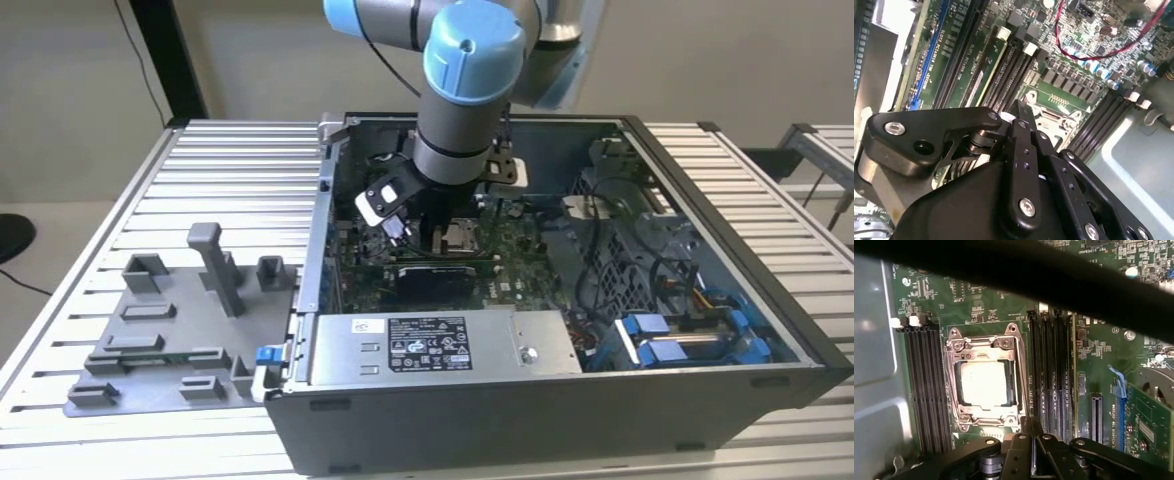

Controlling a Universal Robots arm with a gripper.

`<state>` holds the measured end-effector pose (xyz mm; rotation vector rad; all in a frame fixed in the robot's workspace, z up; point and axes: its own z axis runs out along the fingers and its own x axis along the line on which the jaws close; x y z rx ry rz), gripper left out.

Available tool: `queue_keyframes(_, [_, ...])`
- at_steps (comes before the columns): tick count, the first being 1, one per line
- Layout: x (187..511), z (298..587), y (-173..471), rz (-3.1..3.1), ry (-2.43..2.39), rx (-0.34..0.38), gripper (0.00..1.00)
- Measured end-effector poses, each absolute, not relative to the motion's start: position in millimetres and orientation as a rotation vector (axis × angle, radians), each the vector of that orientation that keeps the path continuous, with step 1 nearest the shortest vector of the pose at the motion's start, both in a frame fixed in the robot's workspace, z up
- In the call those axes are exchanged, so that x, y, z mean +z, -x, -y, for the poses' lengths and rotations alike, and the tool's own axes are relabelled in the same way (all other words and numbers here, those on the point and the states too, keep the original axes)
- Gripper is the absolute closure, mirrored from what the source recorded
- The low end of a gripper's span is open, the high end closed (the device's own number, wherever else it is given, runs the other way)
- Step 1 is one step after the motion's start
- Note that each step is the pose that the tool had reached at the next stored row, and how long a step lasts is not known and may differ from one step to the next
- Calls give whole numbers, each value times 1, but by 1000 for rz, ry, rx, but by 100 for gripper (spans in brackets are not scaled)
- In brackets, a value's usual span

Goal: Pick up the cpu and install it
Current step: 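Install the second cpu locking lever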

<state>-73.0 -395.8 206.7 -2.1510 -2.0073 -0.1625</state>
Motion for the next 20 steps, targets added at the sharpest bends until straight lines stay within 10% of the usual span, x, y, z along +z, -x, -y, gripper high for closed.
queue_keyframes(20, [201,386,88,1993,2143,-182,100])
